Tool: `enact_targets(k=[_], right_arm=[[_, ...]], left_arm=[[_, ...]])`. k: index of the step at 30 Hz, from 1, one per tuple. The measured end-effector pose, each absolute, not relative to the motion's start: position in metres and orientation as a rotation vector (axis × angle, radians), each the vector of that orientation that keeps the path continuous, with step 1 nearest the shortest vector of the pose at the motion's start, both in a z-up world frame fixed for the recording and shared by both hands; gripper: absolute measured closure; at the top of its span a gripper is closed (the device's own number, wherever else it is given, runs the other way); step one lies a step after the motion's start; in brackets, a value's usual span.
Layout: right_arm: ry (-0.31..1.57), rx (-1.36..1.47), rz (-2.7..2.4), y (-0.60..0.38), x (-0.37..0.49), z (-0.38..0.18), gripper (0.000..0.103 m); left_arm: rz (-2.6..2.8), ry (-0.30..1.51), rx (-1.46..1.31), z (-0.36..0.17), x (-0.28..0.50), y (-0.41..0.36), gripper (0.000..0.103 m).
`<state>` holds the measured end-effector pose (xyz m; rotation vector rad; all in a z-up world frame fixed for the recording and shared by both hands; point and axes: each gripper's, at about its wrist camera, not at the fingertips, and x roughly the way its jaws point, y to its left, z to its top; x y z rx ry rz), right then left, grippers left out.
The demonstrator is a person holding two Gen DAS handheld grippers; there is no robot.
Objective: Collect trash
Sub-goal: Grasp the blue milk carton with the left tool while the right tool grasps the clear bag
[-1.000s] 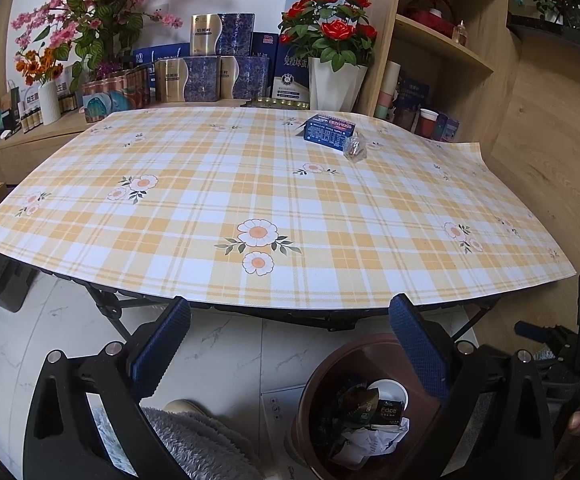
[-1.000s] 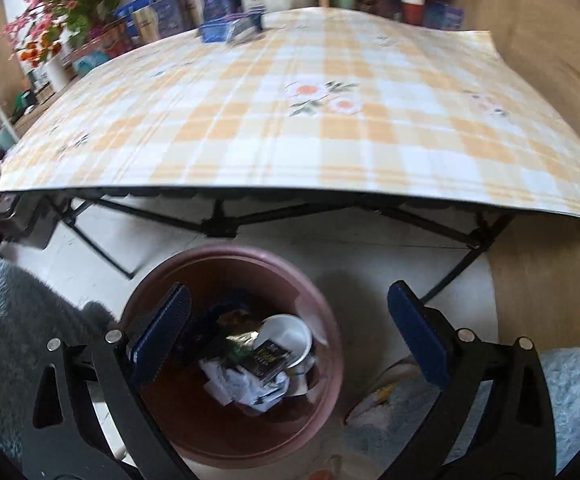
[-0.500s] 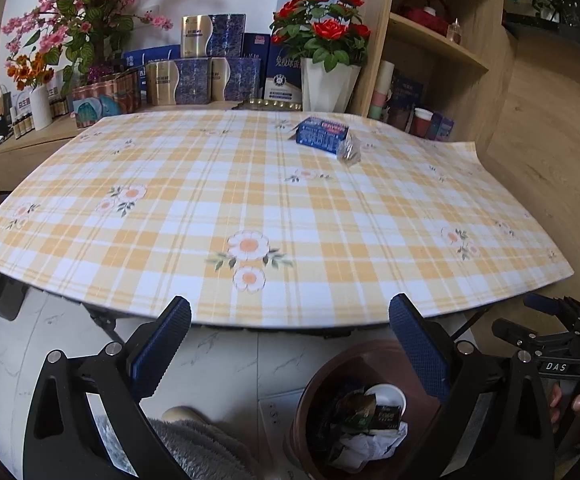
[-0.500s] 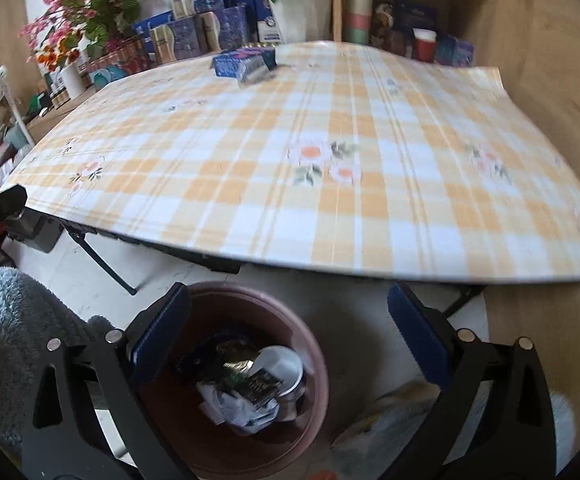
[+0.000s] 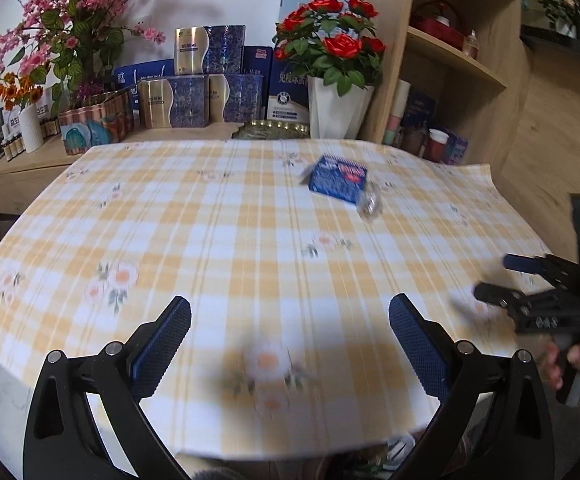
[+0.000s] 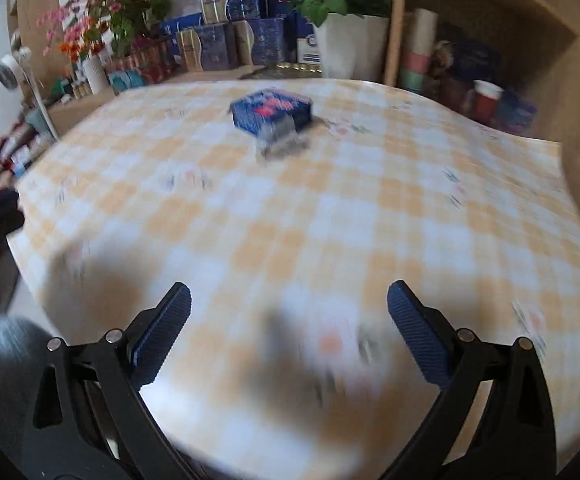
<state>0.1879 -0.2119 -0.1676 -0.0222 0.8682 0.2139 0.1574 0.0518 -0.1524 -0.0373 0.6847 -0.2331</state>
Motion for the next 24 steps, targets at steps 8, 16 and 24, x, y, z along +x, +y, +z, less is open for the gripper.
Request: enact_targets(k=[8,16,24], right_arm=[[0.866,-0.124,0.252,-0.182,0.310,-0.178,0.013],[0.920,-0.114,0.255,-0.168,0.370,-0.205,0.016],[0.939,-0.094,0.296,-0.170,0.374,-0.212,0.054]], left_arm=[[-0.215,0.702,-0.134,-0.149,0.223,0.061,0.006],[-0.233,0.742,-0.143,-0.157,0.265,0.053,0.006],[-0.281,0.798,-0.137,-0.168,0.308,0.029,0.006]])
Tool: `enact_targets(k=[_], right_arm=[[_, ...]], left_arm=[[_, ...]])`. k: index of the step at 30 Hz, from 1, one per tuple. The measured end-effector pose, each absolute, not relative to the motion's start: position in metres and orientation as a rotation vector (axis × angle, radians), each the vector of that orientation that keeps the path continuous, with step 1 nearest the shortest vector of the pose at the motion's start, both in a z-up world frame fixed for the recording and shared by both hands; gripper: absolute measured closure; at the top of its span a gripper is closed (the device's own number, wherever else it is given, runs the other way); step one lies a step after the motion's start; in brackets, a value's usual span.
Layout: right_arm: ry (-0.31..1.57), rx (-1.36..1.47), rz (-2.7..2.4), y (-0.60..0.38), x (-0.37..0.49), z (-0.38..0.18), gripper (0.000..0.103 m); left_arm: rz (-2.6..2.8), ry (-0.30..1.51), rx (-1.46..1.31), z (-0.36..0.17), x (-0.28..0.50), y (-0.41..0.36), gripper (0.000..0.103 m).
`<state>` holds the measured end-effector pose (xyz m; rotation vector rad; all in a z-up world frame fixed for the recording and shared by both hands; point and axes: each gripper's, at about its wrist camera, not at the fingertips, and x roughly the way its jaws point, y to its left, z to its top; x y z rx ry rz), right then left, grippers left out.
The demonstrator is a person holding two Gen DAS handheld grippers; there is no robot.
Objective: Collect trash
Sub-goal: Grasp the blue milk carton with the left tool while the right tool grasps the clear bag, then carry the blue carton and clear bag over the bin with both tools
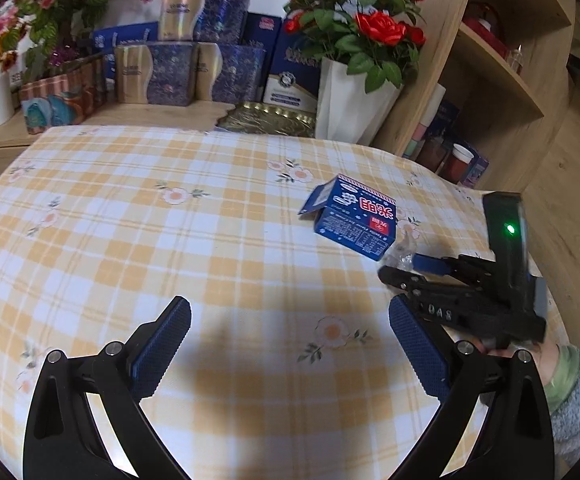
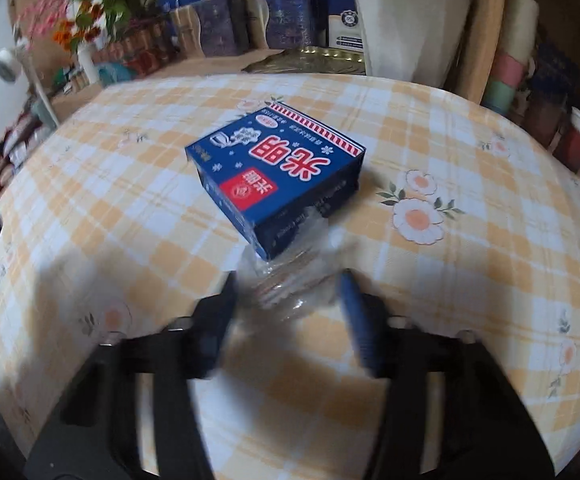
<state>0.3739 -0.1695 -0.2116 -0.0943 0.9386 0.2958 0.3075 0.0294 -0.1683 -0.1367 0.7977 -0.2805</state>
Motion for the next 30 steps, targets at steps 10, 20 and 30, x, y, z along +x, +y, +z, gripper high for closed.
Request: enact_targets(k=[10,20,30], right_arm=[[0.837,0.114,0.179,-0.245,0.327,-0.193,0.060],[0.789,0.260,0.106,-0.296,0.279,-0.189,0.061],[0.770,0.370,0.092,-0.318,0.222,-0.183,0.060]], left_arm=[[-0.395,0.813,0.038,-0.185,0.385,-0.056,0.006],[-0.350,0.884,0.205,-0.206,0.447,-0.108,0.006],[-0.351,0.980,0.155,-0.216,0.454,-0.104,0.021]])
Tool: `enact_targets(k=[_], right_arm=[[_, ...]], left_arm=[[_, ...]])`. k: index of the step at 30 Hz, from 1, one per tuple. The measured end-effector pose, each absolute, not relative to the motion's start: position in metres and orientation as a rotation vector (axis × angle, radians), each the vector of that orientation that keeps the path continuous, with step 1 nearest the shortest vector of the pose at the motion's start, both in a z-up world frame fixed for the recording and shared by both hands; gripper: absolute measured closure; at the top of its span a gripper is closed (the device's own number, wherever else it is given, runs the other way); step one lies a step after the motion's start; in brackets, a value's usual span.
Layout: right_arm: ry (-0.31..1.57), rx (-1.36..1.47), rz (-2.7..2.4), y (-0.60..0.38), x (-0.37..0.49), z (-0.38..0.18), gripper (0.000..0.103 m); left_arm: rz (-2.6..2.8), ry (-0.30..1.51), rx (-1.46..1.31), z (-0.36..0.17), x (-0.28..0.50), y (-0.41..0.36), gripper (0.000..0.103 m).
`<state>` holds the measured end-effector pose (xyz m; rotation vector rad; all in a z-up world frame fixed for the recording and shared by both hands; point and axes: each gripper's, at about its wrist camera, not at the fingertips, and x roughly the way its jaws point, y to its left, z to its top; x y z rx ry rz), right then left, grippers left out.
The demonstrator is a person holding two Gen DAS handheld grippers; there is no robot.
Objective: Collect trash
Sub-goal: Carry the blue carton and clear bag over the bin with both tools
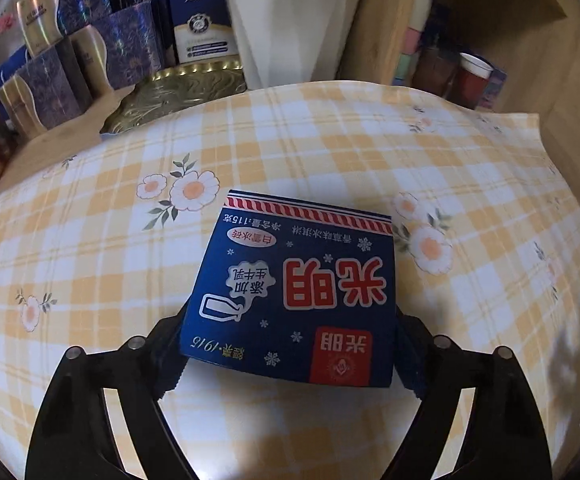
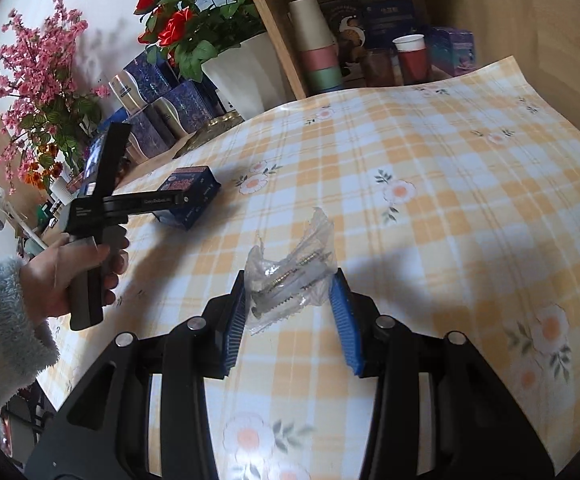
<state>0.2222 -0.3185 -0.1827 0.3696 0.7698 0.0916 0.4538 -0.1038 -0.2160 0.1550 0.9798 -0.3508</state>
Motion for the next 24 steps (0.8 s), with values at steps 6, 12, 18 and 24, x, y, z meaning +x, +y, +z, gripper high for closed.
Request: enact_targets(k=[6,12,18,24], right_arm=[[0.781,0.342,0.076,-0.315,0.203,-0.179,0.060],[0.771,0.333,0.094,-0.302,0.185,-0.168,0.060],[0.774,0.285,0.115,-0.286,0.158,-0.154,0.060],[0.773,0.256,0.120,-0.275,0.119,-0.144,0.060]], left_arm=[[-0.402,0.887,0.217,-0.187,0.401,-0.099,0.021],[-0.421,0.828,0.282,-0.158,0.341,-0.098,0.021],[-0.445,0.796,0.298,-0.133,0.277,-0.088,0.021],[-0.467,0.793,0.254,-0.114,0.217,-0.073,0.021]])
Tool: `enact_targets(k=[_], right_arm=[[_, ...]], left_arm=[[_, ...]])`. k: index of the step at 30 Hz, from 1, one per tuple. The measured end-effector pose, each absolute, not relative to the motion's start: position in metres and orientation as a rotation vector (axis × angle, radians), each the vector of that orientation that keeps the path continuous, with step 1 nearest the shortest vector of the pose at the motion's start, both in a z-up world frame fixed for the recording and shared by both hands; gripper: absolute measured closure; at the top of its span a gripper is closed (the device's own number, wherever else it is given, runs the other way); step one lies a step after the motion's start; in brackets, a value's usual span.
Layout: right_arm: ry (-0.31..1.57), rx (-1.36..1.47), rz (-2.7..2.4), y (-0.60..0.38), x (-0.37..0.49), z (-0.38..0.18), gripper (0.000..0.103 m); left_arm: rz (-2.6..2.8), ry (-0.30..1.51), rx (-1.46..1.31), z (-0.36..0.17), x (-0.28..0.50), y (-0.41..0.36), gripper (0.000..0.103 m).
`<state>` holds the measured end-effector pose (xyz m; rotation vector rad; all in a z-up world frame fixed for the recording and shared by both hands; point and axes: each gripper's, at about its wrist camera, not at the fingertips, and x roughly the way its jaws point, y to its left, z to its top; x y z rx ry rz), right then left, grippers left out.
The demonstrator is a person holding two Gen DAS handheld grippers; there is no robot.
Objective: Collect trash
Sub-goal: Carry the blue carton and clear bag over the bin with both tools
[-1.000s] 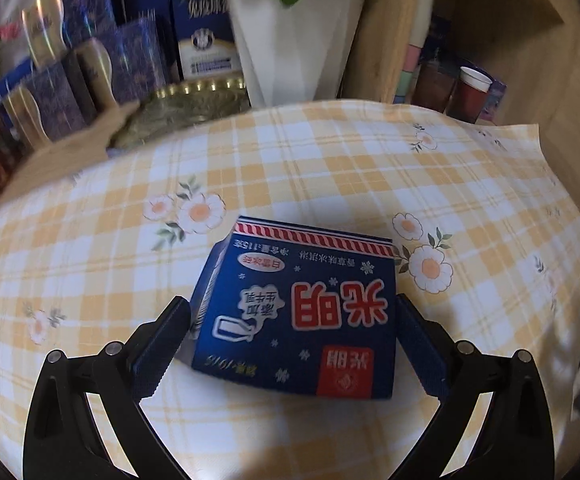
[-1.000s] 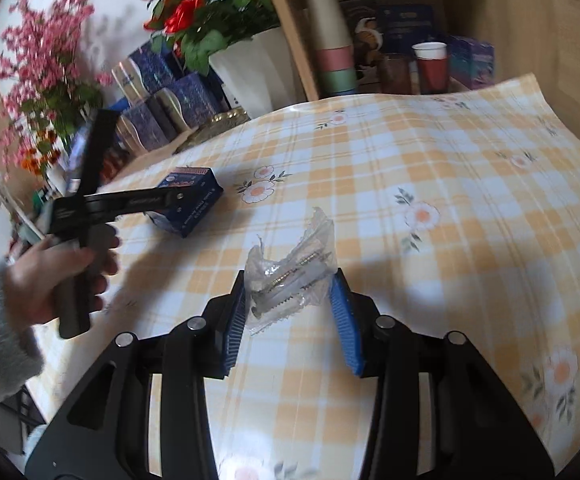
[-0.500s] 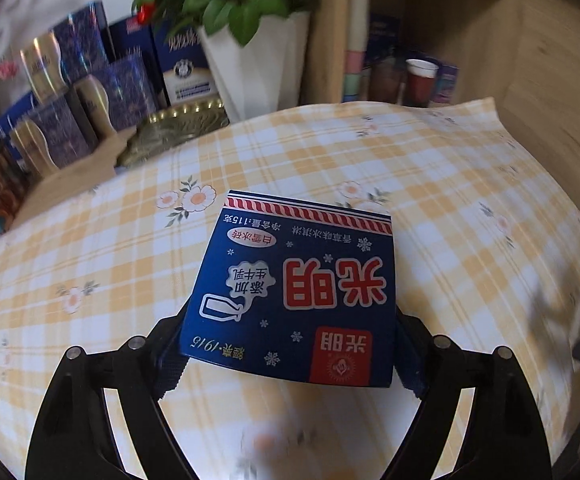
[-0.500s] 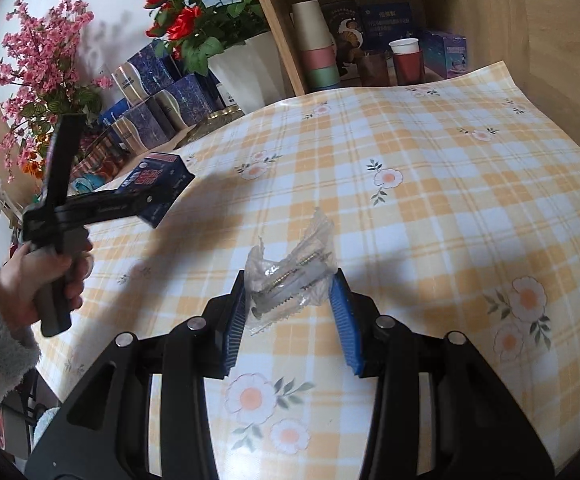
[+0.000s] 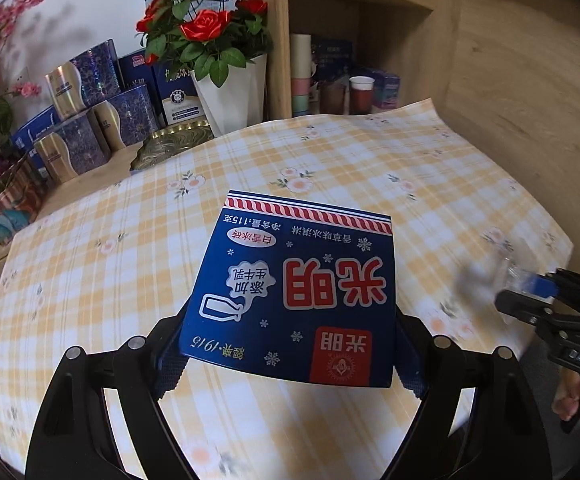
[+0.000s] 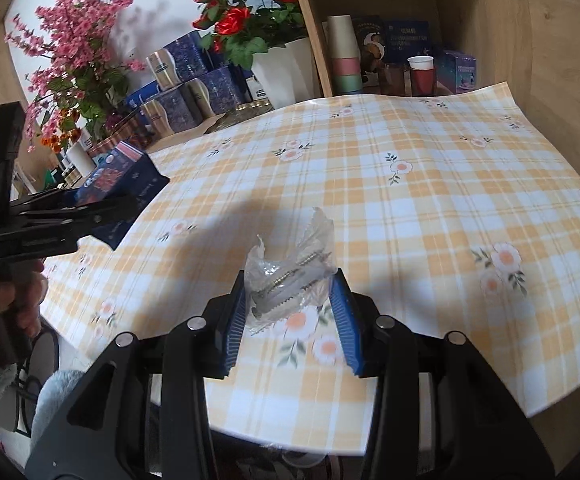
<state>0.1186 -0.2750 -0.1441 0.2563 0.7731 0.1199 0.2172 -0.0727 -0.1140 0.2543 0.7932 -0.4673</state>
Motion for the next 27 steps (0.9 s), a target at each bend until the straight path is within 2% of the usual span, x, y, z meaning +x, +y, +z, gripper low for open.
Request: enact_targets(k=[12,19,27], right_arm=[[0.757,0.205,0.130,-0.251,0.045,-0.140,0.061],[0.774,0.204,0.120,-0.244,0.009,-0.160,0.060],[0.811,0.184,0.103,-0.244,-0.016,-0.179,0.060]], left_arm=[[-0.507,0.814,0.185,-0.113,0.107,-0.056,0.021],[-0.554,0.858,0.217,-0.151,0.046,-0.059,0.021],[-0.578,0.960,0.265,-0.209,0.021,-0.070,0.021]])
